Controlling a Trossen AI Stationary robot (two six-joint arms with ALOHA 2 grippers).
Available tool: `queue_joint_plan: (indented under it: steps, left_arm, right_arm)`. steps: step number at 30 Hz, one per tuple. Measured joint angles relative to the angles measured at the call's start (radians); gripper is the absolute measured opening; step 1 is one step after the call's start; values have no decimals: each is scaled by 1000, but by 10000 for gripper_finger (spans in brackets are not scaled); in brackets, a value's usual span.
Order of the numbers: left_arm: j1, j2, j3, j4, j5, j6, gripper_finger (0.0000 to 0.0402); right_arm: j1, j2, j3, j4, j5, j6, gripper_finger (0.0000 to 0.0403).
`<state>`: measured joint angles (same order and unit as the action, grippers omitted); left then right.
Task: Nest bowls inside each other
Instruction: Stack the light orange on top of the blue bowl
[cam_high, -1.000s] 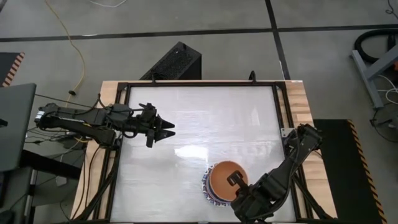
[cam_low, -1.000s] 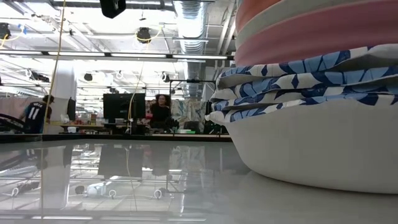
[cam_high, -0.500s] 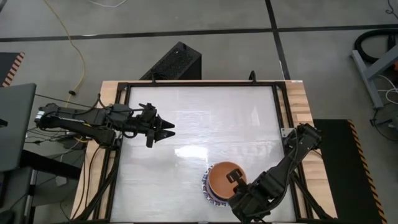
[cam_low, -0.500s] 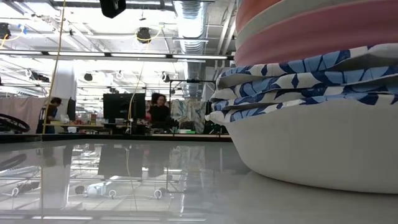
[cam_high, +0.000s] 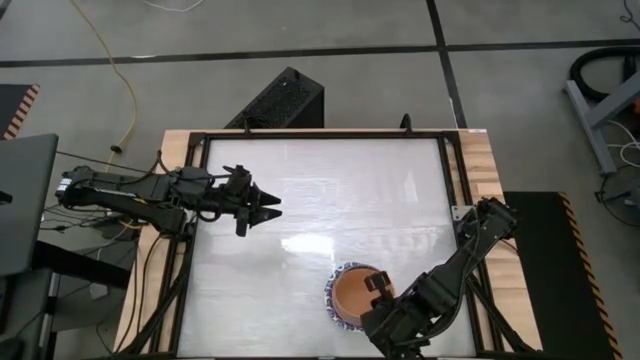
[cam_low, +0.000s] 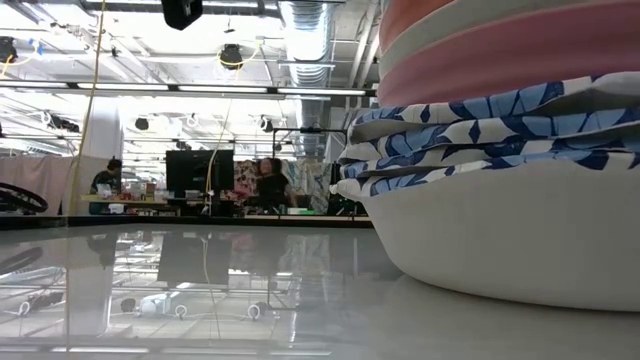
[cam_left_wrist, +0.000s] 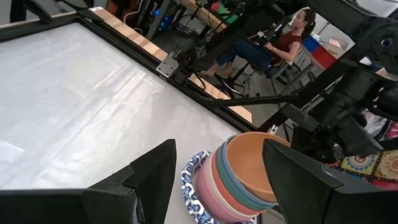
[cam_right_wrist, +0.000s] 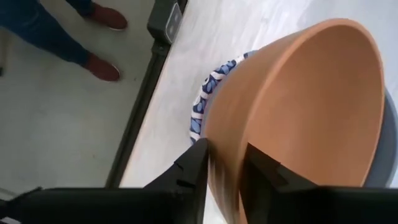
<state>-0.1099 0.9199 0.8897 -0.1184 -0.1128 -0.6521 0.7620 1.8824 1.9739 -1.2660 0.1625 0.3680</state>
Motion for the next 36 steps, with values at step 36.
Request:
queue_joint_plan:
  steps: [36]
  left_arm:
    - [-159, 155, 63, 871, -107, 236, 229]
  right_arm:
    - [-193, -415, 69, 149, 726, -273, 111]
